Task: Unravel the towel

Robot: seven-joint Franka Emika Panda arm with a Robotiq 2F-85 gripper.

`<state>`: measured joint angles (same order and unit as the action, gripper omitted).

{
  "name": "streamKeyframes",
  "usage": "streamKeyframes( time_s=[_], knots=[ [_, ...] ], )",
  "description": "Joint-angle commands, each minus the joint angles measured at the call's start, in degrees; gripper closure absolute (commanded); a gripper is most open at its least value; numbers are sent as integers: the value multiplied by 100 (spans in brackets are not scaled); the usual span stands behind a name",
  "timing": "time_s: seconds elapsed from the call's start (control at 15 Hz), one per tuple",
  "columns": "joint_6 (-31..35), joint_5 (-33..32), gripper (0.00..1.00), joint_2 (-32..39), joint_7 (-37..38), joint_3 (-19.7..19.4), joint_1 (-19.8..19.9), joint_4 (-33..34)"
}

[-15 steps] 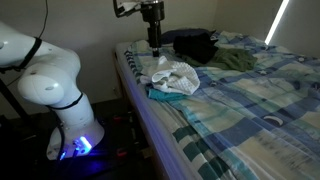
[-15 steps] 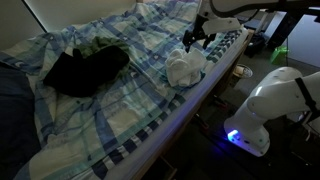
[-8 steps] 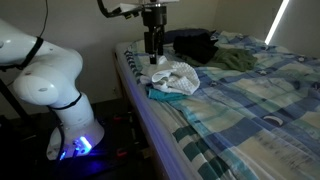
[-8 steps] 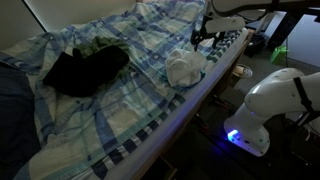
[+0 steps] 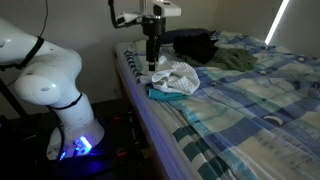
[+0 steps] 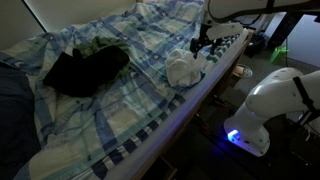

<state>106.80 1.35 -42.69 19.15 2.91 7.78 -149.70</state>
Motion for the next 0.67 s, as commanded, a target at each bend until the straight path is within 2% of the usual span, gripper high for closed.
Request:
streamKeyframes(
  time_s=[0.0,0.33,0.6],
  knots=[
    [12,111,0,-32,-443,-80,-277,-99],
    [21,62,0,-126,-755,-113,-430,-189],
    [192,89,0,-54,-884,-252,-387,-275]
  ],
)
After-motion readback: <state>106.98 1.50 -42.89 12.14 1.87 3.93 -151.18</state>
